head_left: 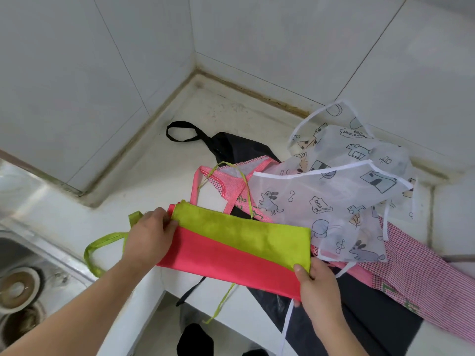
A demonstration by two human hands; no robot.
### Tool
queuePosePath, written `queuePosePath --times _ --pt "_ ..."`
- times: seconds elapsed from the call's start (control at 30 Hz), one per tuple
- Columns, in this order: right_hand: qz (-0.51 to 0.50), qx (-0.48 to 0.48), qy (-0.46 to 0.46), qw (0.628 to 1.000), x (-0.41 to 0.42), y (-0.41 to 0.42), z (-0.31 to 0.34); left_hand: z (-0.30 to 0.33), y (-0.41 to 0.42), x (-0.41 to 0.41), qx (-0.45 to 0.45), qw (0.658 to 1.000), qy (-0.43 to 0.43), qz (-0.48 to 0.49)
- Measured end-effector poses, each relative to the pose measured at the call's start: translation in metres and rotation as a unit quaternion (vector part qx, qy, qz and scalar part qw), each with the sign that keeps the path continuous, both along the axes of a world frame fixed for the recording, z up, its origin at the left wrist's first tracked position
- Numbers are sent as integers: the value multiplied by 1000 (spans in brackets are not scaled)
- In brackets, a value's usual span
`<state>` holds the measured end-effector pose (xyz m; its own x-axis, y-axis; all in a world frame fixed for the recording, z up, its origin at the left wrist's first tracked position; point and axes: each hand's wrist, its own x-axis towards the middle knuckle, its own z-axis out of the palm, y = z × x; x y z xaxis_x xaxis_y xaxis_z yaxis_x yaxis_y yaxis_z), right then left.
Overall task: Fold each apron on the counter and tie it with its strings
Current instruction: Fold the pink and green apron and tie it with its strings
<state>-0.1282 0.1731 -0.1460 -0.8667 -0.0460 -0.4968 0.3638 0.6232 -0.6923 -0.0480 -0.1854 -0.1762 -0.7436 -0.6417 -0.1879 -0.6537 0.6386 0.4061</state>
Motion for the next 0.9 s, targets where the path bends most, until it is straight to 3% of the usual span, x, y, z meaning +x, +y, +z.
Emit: queuePosePath --times 0.2,0.33,0.47,0.57,0.63,0.77,0.9 --pt "-44 41 31 998 1 16 0 0 -21 11 -71 991 -23 112" --pt "-68 47 32 996 0 27 -4 16 -23 12 -63 983 -46 168" --pt "-87 6 3 996 2 27 -7 24 22 0 -111 990 79 -24" --pt "-51 9 -3 999 1 23 -6 24 74 -13 17 969 134 -209" --pt "-36 34 9 999 1 27 -6 8 105 -12 54 952 86 -287" --pt "-57 80 33 995 4 37 -12 -29 131 -3 -70 945 -94 -305" --pt "-82 1 -44 996 5 36 -11 -15 137 -9 -50 948 -104 -297"
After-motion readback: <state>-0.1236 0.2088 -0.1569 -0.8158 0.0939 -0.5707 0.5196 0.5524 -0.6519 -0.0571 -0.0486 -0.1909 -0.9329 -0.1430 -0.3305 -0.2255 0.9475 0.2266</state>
